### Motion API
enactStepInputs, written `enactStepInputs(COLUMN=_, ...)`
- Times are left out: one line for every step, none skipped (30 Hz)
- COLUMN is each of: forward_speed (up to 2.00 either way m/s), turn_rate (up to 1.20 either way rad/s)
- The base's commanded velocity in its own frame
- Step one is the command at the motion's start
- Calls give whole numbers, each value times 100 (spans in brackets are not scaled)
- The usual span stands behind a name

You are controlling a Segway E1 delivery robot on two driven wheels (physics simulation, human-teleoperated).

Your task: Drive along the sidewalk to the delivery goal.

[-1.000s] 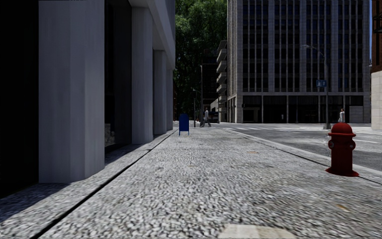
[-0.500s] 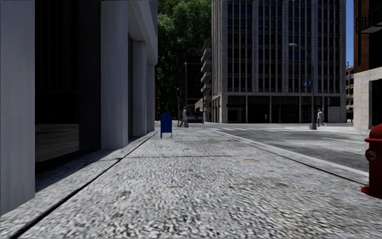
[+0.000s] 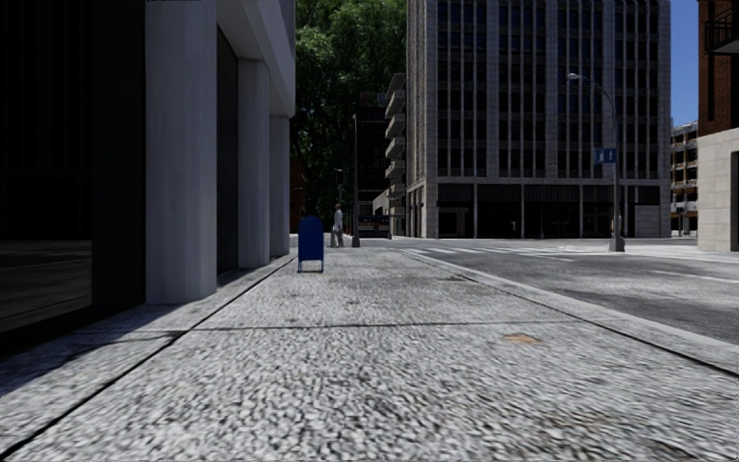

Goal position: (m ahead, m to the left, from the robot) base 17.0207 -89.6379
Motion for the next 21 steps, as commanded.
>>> enactStepInputs(forward_speed=200, turn_rate=0)
enactStepInputs(forward_speed=200, turn_rate=0)
enactStepInputs(forward_speed=200, turn_rate=0)
enactStepInputs(forward_speed=200, turn_rate=0)
enactStepInputs(forward_speed=200, turn_rate=0)
enactStepInputs(forward_speed=200, turn_rate=0)
enactStepInputs(forward_speed=200, turn_rate=0)
enactStepInputs(forward_speed=200, turn_rate=0)
enactStepInputs(forward_speed=200, turn_rate=0)
enactStepInputs(forward_speed=200, turn_rate=0)
enactStepInputs(forward_speed=200, turn_rate=0)
enactStepInputs(forward_speed=200, turn_rate=0)
enactStepInputs(forward_speed=200, turn_rate=0)
enactStepInputs(forward_speed=200, turn_rate=0)
enactStepInputs(forward_speed=200, turn_rate=0)
enactStepInputs(forward_speed=200, turn_rate=0)
enactStepInputs(forward_speed=200, turn_rate=0)
enactStepInputs(forward_speed=200, turn_rate=0)
enactStepInputs(forward_speed=200, turn_rate=0)
enactStepInputs(forward_speed=200, turn_rate=0)
enactStepInputs(forward_speed=200, turn_rate=0)
